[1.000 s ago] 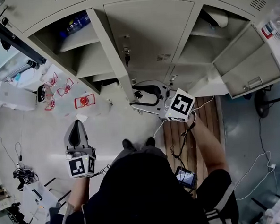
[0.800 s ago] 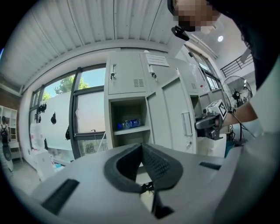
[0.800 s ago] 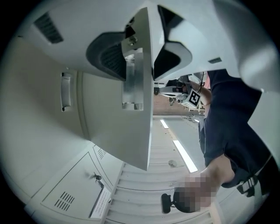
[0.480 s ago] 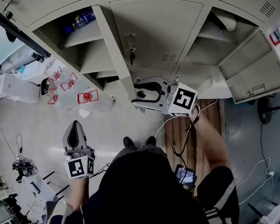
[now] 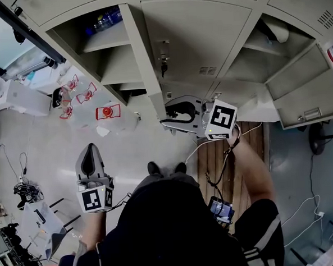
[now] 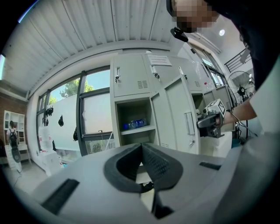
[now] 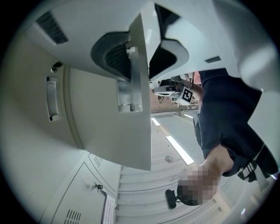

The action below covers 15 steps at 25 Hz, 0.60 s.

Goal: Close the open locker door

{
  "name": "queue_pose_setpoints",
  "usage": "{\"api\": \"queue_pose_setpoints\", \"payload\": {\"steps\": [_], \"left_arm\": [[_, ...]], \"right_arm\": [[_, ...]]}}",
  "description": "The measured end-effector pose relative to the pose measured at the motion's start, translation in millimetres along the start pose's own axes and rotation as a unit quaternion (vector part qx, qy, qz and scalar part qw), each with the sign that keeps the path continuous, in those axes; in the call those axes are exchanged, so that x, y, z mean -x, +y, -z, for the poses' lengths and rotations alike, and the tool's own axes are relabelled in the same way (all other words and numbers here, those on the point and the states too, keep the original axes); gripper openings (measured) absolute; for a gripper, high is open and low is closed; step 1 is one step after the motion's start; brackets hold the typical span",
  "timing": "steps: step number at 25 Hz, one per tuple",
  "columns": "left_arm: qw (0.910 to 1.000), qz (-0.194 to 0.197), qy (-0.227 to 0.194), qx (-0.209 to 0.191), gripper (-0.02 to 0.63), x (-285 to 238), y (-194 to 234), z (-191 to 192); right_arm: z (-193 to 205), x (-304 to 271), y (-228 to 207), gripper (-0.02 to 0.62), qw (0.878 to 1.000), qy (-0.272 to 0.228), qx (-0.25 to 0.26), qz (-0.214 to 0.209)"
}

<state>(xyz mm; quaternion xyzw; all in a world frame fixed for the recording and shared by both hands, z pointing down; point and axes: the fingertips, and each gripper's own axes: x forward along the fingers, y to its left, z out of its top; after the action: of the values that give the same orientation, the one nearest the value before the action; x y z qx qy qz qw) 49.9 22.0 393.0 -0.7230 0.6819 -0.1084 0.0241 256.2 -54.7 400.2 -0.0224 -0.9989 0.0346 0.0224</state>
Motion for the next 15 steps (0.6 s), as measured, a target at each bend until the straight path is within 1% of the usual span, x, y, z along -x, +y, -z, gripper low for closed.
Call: {"api": "queue_pose_setpoints", "payload": {"steps": [4, 10, 13, 15], "left_arm": [[1.0, -0.005, -0.001, 0.001, 0.003, 2, 2, 1], [0.9999, -0.007, -0.008, -0.001, 0.003, 5, 4, 1], [0.9998, -0.007, -0.016, -0.008, 0.003, 8, 7, 1], [0.9998, -0.015, -0.016, -0.001, 0.003, 9, 8, 1]], "right_arm": [[0, 4, -1, 0.135, 1.0, -0.007, -0.002, 0.006], [0, -14, 5, 0.124, 0.999, 0.022, 0.021, 0.009], [0, -27, 6, 0.121, 0.999, 0.028, 0.028, 0.025], [0, -36, 7, 0.121, 0.998, 0.032, 0.03, 0.038]]}}
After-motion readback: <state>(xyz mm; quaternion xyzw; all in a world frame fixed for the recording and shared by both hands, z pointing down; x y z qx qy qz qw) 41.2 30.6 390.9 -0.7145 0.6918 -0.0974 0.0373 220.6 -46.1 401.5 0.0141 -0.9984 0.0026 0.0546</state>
